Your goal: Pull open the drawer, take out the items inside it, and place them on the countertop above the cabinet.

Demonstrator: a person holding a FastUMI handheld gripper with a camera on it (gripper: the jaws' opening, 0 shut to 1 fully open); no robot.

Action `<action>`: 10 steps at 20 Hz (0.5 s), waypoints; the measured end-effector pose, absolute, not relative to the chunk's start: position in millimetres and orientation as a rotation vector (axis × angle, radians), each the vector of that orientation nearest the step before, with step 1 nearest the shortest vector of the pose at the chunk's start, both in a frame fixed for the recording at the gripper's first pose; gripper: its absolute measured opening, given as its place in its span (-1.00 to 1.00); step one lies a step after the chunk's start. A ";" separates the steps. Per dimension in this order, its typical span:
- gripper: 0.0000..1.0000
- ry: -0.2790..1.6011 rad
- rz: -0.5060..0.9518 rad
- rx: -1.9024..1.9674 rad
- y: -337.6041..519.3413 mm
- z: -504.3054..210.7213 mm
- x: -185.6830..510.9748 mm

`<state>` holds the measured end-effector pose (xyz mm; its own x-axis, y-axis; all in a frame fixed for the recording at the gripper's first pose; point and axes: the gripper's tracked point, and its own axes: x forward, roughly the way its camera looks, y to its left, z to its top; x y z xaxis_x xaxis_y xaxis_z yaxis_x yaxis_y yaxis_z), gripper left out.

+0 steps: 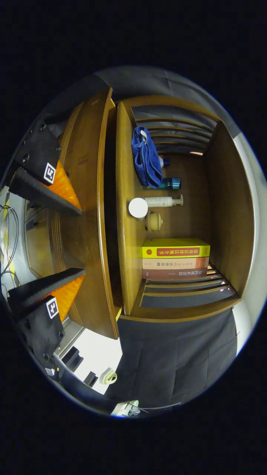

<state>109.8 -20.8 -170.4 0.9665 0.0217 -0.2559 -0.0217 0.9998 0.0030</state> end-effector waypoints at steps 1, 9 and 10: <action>0.91 0.259 0.021 0.004 -19.6 -170.1 116.2; 0.91 0.257 0.014 -0.008 -11.4 -170.4 155.9; 0.91 0.248 0.013 -0.011 -11.8 -169.2 155.5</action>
<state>155.5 -11.8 -169.2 0.9694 0.0117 -0.2451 -0.0146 0.9998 -0.0097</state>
